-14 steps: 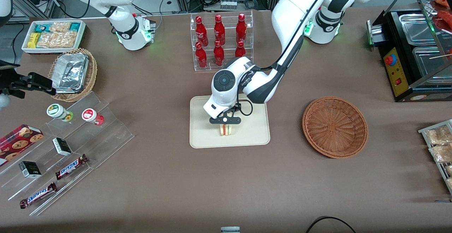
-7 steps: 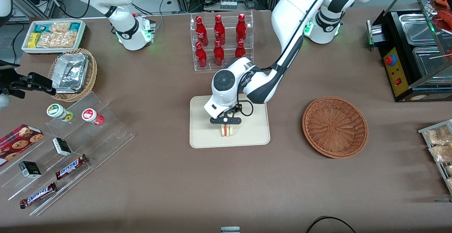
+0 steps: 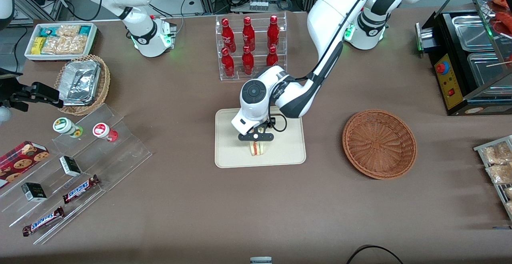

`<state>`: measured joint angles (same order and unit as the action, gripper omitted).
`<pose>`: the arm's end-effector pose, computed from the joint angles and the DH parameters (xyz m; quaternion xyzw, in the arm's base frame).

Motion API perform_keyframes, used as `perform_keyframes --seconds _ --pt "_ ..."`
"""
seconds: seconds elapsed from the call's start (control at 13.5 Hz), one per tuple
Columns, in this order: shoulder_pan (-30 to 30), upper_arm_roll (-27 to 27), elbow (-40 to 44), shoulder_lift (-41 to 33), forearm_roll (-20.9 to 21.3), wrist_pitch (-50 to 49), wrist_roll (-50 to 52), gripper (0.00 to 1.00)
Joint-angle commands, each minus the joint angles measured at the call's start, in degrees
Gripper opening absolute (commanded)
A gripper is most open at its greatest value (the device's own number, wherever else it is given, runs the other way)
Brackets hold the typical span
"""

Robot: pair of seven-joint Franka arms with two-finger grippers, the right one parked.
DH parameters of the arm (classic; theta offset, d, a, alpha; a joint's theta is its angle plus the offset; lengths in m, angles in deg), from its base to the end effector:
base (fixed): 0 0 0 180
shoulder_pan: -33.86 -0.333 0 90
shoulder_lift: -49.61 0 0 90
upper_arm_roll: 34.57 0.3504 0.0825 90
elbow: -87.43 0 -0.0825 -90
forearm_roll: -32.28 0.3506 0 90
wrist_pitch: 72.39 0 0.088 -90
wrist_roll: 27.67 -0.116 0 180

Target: Place sandwich from basket to tray

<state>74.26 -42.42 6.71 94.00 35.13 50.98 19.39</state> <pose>0.4999 -0.5225 0.2764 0.9995 -0.0055 -0.0281 0.0099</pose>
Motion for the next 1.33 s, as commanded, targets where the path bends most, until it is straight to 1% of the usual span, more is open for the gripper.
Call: perform_keyframes --seconds 0.0,0.3,0.52,0.59,0.81,0.89,1.03,1.26 --pt "0.8 0.6 0.5 -0.2 0.8 0.6 0.8 1.0" --pt "0.7 0.6 1.0 -2.3 0.2 -0.8 1.4 1.0" --pt "0.4 0.6 5.6 -4.0 0.3 -8.6 1.1 1.0" --pt "0.3 0.7 6.6 -5.3 0.5 -11.2 0.7 1.0" --pt "-0.6 0.9 6.2 -11.2 0.7 -13.8 0.5 1.0" --pt "-1.1 1.0 6.1 -13.0 0.7 -16.4 0.1 1.0" --pt "-5.1 0.8 5.9 -15.8 0.1 -18.4 0.0 1.0" --pt "-9.2 0.9 3.7 -18.0 0.3 -18.7 -0.1 1.0"
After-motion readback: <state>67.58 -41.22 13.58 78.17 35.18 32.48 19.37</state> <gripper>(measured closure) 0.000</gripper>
